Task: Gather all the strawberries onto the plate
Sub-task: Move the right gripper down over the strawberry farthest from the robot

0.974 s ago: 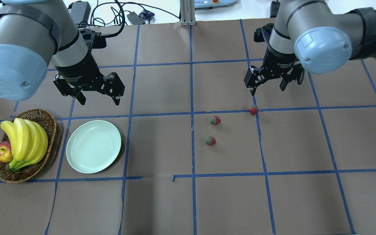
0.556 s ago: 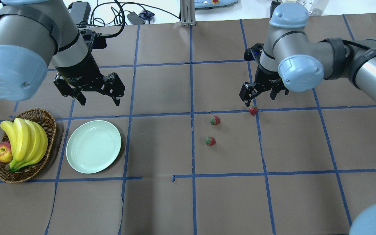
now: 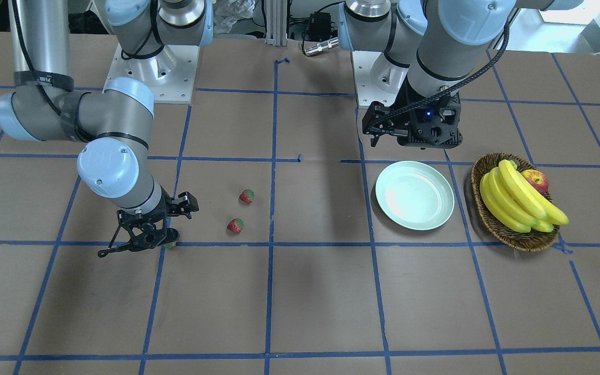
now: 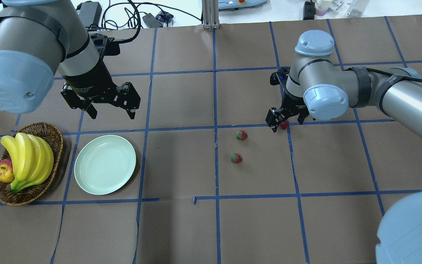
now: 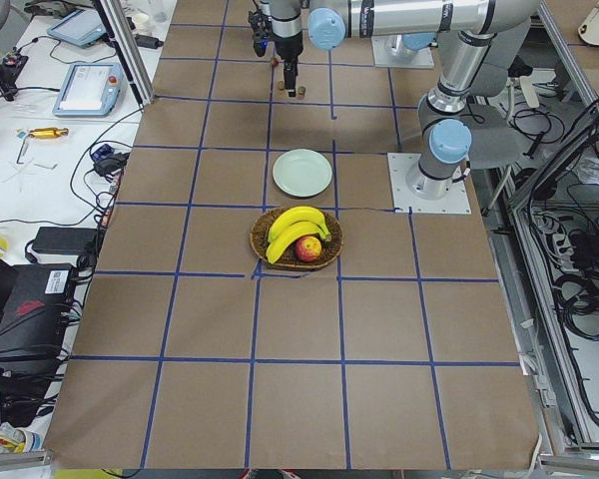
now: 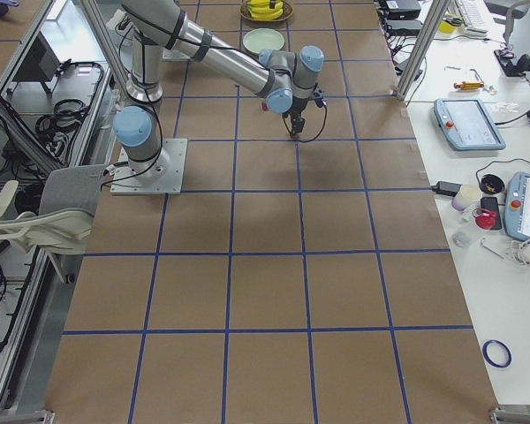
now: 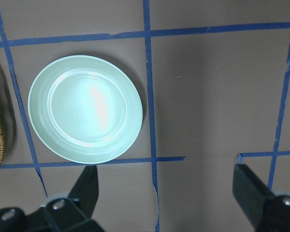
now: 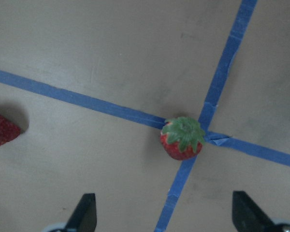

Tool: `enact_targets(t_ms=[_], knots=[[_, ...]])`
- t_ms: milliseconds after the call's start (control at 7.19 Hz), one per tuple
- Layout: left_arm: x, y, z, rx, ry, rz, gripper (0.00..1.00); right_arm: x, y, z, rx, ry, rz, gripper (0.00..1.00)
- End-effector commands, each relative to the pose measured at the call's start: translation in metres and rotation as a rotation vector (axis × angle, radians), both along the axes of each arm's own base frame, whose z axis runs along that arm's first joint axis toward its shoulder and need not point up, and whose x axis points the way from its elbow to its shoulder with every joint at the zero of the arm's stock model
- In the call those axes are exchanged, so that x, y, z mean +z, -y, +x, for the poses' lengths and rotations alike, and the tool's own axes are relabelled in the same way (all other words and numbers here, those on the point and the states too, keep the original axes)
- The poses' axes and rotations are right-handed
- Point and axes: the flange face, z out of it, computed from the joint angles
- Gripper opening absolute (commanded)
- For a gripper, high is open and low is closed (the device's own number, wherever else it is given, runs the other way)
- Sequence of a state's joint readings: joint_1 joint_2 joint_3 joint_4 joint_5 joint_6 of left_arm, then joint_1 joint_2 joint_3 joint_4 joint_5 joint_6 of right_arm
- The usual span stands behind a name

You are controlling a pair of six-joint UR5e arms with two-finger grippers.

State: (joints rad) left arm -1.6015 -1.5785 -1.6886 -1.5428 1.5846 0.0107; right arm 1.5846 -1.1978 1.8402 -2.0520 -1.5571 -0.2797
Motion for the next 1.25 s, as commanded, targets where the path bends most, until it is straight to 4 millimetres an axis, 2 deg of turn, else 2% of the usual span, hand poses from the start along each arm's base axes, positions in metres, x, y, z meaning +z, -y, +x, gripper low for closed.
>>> enact_targets(t_ms=[0, 139, 834, 974, 1113], knots=[[0.000, 0.000, 0.000, 0.000, 0.002, 0.001, 1.00, -0.017, 0.005, 0.000, -0.001, 0.000, 0.001, 1.00], [0.000, 0.000, 0.000, 0.000, 0.000, 0.002, 1.00, -0.025, 0.008, 0.000, 0.001, -0.001, -0.005, 1.00], [-0.002, -0.001, 0.000, -0.002, 0.000, 0.010, 1.00, -0.032, 0.011, 0.000, 0.005, -0.005, -0.016, 0.94], [-0.006, -0.002, 0.001, -0.002, 0.005, 0.014, 1.00, -0.032, 0.011, 0.000, 0.006, -0.005, -0.016, 0.75], [-0.013, -0.005, 0.001, -0.002, 0.005, 0.030, 1.00, -0.031, 0.012, 0.000, 0.010, -0.004, -0.017, 0.64]])
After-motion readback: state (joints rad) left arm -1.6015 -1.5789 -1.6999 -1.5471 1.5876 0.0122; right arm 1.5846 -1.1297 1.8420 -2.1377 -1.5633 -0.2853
